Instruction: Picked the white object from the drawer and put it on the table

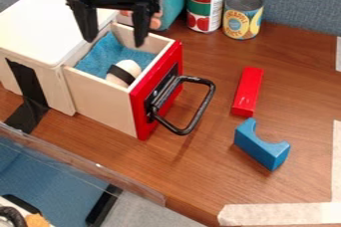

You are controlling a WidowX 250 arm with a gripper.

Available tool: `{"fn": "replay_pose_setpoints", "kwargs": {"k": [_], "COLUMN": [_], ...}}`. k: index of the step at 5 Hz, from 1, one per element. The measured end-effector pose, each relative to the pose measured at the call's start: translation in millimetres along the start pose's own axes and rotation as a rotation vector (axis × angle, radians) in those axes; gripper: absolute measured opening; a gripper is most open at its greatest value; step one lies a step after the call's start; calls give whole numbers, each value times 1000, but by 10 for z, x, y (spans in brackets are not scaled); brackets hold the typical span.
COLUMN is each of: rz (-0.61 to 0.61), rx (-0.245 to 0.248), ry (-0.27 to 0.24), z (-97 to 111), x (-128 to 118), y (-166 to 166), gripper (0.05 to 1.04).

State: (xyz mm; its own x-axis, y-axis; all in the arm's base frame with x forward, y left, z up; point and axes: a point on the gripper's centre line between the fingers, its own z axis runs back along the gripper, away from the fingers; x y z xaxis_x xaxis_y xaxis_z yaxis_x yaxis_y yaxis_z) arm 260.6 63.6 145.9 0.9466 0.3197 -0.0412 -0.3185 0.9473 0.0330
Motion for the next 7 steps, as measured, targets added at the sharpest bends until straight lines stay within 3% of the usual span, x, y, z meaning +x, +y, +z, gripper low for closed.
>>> {"fn": "replay_pose_setpoints", "kwargs": {"k": [1,2,4,5,6,7], "rz": [-157,-330,-517,-520,-502,-516], "rx": [52,132,276,277,234,169], "ry": [51,62,117,123,155,151], "z": [-4,-27,-222,-257,-367,-398], "x": [91,161,279,316,323,324], "y": [75,39,41,169,276,345], "gripper": [1000,999,999,999,999,1000]}}
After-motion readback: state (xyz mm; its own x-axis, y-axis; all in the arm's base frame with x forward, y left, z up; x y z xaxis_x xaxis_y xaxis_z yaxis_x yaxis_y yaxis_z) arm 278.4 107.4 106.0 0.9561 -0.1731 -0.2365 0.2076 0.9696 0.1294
